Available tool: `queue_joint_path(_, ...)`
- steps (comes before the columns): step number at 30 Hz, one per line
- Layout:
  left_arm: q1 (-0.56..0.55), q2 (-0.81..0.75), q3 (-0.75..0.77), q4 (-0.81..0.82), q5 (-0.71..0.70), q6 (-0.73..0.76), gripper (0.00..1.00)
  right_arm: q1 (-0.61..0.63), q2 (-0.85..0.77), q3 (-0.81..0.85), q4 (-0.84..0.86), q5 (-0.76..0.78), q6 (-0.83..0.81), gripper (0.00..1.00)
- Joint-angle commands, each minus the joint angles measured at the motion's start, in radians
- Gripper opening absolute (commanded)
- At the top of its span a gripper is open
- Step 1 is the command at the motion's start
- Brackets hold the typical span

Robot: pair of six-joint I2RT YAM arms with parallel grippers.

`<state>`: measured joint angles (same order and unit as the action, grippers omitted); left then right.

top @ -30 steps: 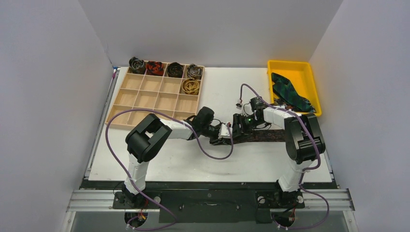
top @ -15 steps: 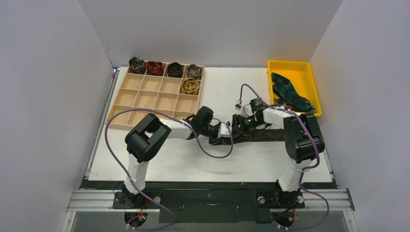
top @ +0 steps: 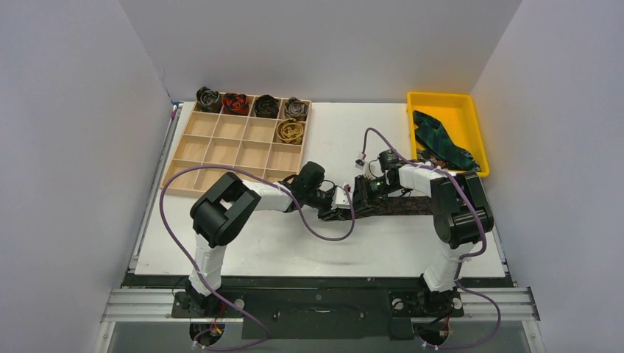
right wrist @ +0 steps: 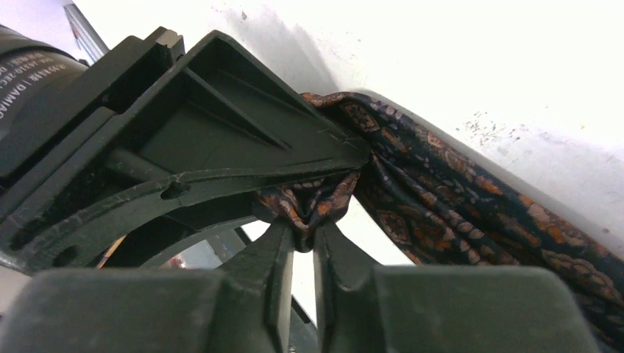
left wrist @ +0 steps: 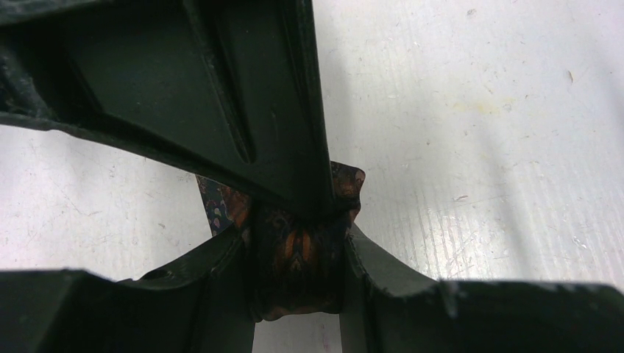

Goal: Roll the ties
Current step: Roll the tie at the center of the board.

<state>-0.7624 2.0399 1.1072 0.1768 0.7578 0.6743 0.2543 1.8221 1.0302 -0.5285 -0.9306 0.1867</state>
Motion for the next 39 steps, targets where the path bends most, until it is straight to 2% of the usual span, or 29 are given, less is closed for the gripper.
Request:
queue_joint_path(1,-0.009,0.094,-0.070,-0.269,-0.117,0.025,0.06,-0.004,-0.010,0.033,0.034,0.007,-0.002,0.01)
queue_joint_path(6,-0.008,0.096,-0.068,-0.270,-0.112,0.027,0.09,-0.031,0.009,0.071,-0.027,0.069,-0.067,0.00)
queue_joint_path(12,0.009,0.075,-0.073,-0.213,-0.076,-0.001,0.53,-0.029,0.100,0.052,-0.072,0.168,-0.127,0.00)
queue_joint_path(14,0.015,0.053,-0.096,-0.150,-0.066,-0.013,0.63,-0.039,0.140,0.052,-0.082,0.198,-0.142,0.00)
queue_joint_path(18,0.031,-0.005,-0.181,0.027,-0.029,-0.061,0.77,-0.072,0.192,0.065,-0.101,0.251,-0.160,0.00)
queue_joint_path(22,0.033,-0.039,-0.259,0.243,-0.028,-0.118,0.83,-0.100,0.226,0.099,-0.129,0.262,-0.170,0.00)
queue_joint_path(26,0.031,-0.017,-0.245,0.384,-0.054,-0.223,0.84,-0.098,0.232,0.114,-0.152,0.259,-0.178,0.00)
queue_joint_path(32,-0.011,0.035,-0.195,0.470,-0.109,-0.313,0.88,-0.079,0.217,0.116,-0.175,0.256,-0.222,0.00)
queue_joint_path(35,-0.022,0.074,-0.163,0.471,-0.134,-0.369,0.93,-0.071,0.208,0.114,-0.182,0.253,-0.234,0.00)
queue_joint_path(39,-0.025,0.117,-0.126,0.431,-0.138,-0.332,0.94,-0.070,0.199,0.109,-0.188,0.244,-0.244,0.00)
